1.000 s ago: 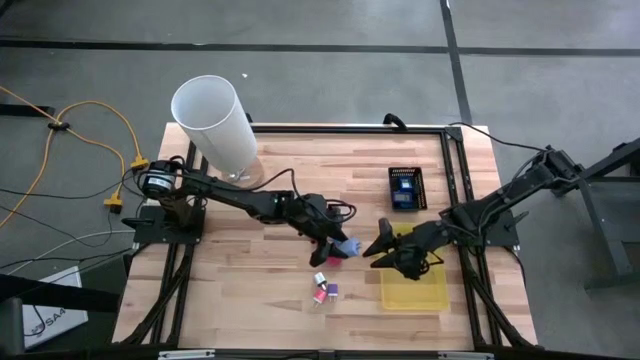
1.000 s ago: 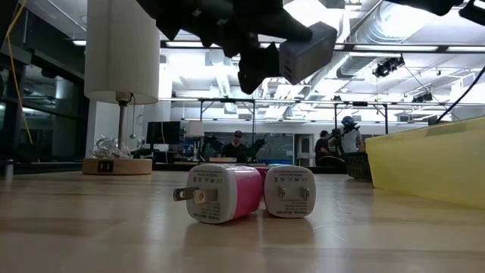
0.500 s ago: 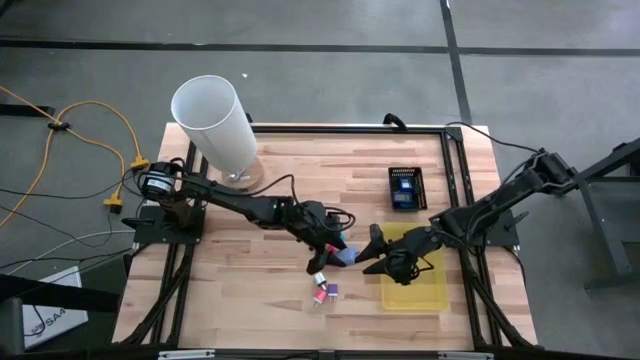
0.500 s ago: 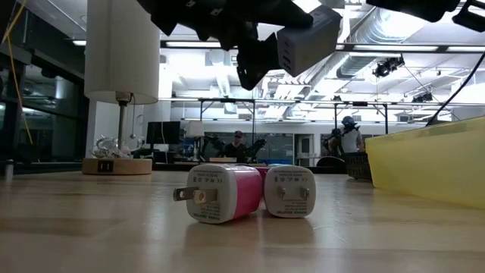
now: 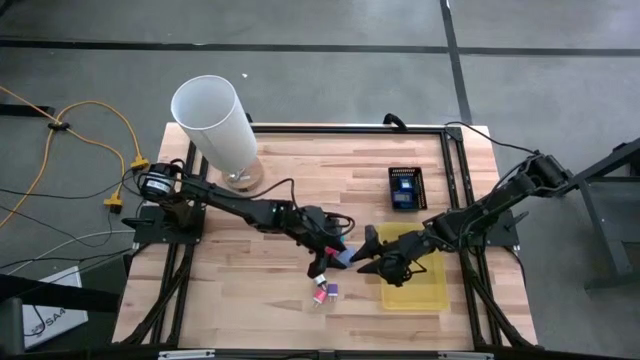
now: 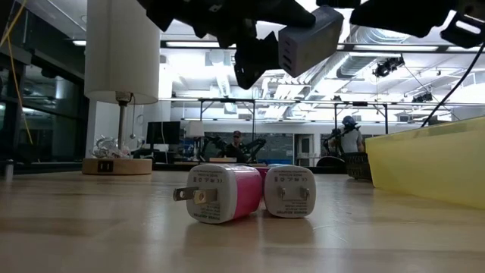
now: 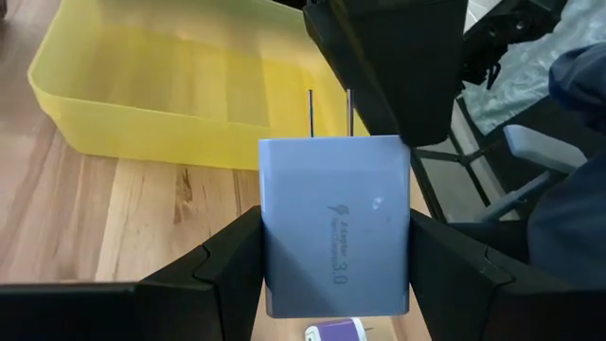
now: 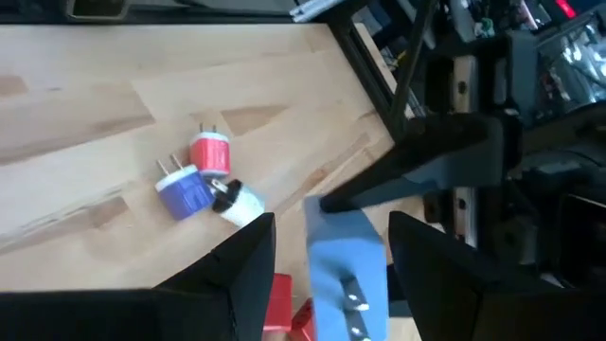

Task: Pick & Place Office items
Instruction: Put the blue charger adapter into the yellow bin

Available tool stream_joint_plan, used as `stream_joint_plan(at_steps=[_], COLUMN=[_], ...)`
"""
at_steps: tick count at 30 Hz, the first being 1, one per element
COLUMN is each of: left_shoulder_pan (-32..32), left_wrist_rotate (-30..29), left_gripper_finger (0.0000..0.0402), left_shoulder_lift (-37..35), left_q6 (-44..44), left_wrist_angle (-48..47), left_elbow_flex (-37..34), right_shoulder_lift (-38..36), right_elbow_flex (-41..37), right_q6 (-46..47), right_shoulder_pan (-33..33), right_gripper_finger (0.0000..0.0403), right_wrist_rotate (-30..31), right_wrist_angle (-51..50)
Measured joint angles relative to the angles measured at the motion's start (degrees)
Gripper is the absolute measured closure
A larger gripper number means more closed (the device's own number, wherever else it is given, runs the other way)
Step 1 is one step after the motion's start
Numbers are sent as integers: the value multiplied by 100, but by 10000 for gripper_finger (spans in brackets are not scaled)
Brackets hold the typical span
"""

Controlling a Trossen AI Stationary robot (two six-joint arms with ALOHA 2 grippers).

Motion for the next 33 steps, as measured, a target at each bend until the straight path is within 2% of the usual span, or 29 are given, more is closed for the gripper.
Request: stream_joint_plan(at_steps=[27, 33], left_shoulder_pan=[-2, -4], left_wrist_rotate=[-11, -11], left_gripper_finger=[193, 193], left_shoulder_lift=[0, 0], left_q6=[-232, -233], left_wrist_angle=[281, 276], left_elbow_flex=[0, 0], right_shoulder_lift=[-4, -7], right_elbow_flex=[0, 0], right_q6=[-9, -2], right_shoulder_pan=[-113, -258], right_gripper_finger=[209, 209], right_wrist_rotate=[-15, -314], right_wrist_angle=[15, 116])
